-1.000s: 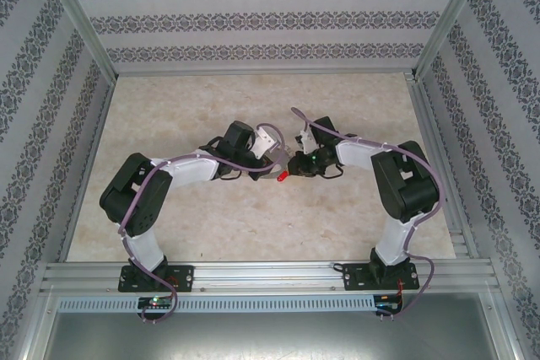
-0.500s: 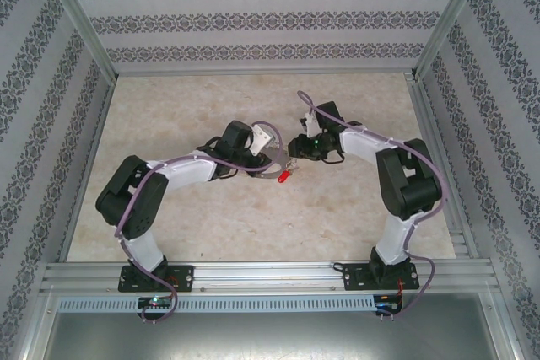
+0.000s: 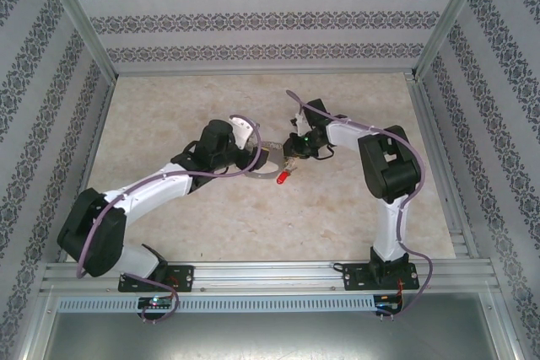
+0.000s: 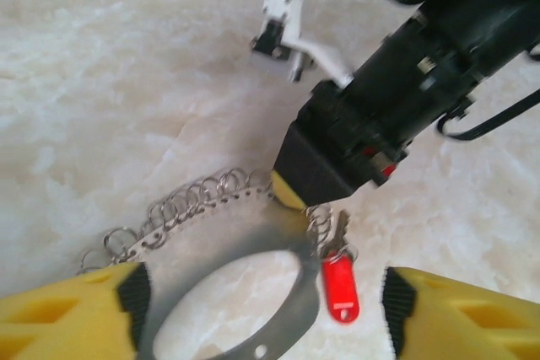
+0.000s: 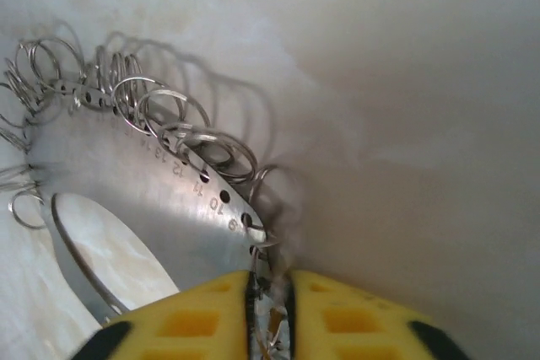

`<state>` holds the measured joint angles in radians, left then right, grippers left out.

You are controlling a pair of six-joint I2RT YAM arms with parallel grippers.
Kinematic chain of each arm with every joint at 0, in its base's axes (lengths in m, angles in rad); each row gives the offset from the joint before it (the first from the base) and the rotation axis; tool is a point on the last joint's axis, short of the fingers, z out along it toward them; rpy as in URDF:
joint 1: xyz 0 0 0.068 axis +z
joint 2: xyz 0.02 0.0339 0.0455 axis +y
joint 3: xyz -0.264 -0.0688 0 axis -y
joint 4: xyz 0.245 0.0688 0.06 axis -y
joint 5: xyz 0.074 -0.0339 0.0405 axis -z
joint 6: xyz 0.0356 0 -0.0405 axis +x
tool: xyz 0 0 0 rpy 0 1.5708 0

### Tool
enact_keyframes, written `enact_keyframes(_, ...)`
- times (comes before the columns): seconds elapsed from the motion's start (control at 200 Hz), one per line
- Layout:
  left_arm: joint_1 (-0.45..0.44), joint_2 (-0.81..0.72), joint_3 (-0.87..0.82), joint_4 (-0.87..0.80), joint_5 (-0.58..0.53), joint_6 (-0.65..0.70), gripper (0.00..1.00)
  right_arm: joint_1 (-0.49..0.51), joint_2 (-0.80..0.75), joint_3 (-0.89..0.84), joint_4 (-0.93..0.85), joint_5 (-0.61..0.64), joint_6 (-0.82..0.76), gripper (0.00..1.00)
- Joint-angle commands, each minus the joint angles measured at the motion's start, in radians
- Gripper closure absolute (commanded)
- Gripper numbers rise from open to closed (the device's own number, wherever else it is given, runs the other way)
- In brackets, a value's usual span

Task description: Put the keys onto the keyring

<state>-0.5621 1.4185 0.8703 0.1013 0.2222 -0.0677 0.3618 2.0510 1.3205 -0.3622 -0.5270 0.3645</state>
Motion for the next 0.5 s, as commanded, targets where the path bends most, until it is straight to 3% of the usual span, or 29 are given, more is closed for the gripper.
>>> enact_keyframes(0.0,-0.011,-0.054,-0.007,-0.012,-0.032,-0.016,0.14,0.037,0.064,0.079,-0.027,-0.048,0.002,0.93)
enact_keyframes(0.055,-0.016,-0.073,-0.017,-0.016,-0.035,-0.006,0.11,0.046,0.094,0.134,-0.044,-0.065,-0.007,0.98)
enact_keyframes(0.07,-0.018,-0.078,-0.022,-0.014,-0.035,-0.005,0.02,0.048,0.102,0.152,-0.051,-0.066,-0.009,0.99)
enact_keyframes(0.09,-0.021,-0.086,-0.031,-0.006,-0.040,-0.004,0.00,0.051,0.112,0.173,-0.062,-0.068,-0.014,0.99)
enact_keyframes(0.3,-0.025,-0.118,-0.101,0.046,-0.092,-0.065,0.00,0.086,0.202,0.381,-0.166,-0.069,-0.092,1.00)
enact_keyframes(0.495,-0.027,-0.103,-0.090,0.028,-0.170,-0.083,0.00,0.113,0.151,0.354,-0.168,-0.028,-0.172,1.00)
